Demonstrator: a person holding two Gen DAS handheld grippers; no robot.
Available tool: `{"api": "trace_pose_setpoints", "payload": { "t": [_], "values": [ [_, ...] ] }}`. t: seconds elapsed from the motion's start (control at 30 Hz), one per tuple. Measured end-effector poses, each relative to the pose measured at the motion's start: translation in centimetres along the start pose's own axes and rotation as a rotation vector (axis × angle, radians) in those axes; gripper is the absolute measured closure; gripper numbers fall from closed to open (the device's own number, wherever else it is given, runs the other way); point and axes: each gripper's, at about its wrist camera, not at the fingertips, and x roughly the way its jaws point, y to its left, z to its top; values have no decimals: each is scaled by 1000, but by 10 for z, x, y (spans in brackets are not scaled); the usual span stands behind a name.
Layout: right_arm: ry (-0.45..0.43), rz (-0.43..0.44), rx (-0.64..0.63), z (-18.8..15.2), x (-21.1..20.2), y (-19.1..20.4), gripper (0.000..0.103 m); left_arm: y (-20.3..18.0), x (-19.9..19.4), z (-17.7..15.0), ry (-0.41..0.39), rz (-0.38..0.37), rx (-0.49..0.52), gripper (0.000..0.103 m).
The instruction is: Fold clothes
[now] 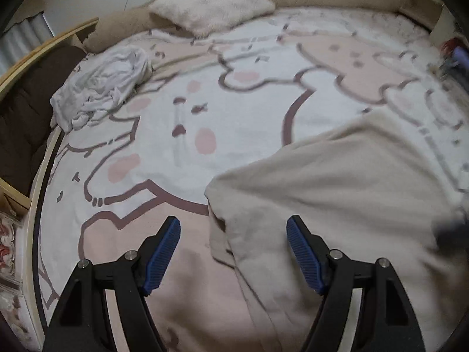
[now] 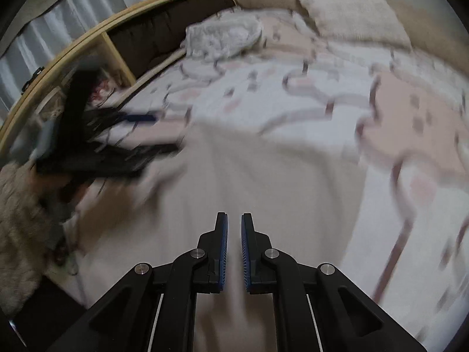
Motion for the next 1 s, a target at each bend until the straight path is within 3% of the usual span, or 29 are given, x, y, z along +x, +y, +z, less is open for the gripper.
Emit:
{"api": "trace_pose_setpoints", "payload": {
  "t": [0.1, 0.17, 0.2, 0.3, 0.4, 0.5, 0.57, 0.67, 0.7, 0.77, 0.9, 1.0],
  "values": [
    [18, -24, -27, -60, 8, 22, 96, 6, 29, 2, 42, 81, 14, 24],
    [-66, -51, -61, -95, -6, 38, 92, 18, 34, 3, 42, 66, -17, 20],
    [-85, -50, -84, -106, -14, 46, 92, 21, 33, 4, 40, 66, -22, 20],
    [-38, -4, -194, -121, -28, 69, 92, 28, 25, 6, 39, 71, -22, 21],
    [-47, 40, -232, -109, -43, 84, 92, 38, 2, 7, 19, 49, -56, 23],
    [-156, 29, -216, -78, -48, 100, 92, 50, -22, 8, -1, -11, -124, 23],
    [-192, -29, -181, -61, -31, 105, 92, 57, -37, 9, -20, -64, -193, 23],
    [-171, -150, -76, -40, 17, 102, 92, 58, -41, 11, -28, -153, -283, 23],
    [-133, -129, -42, -39, 32, 101, 92, 58, -41, 12, -29, -187, -314, 23],
    [-72, -63, -3, -42, 57, 104, 92, 50, -37, 16, -20, -188, -299, 23],
    [-123, 13, -84, -56, 61, 140, 92, 25, -22, 18, 5, -146, -199, 25],
    [-142, 20, -112, -63, 62, 152, 92, 7, -9, 17, 27, -94, -108, 25]
  ]
}}
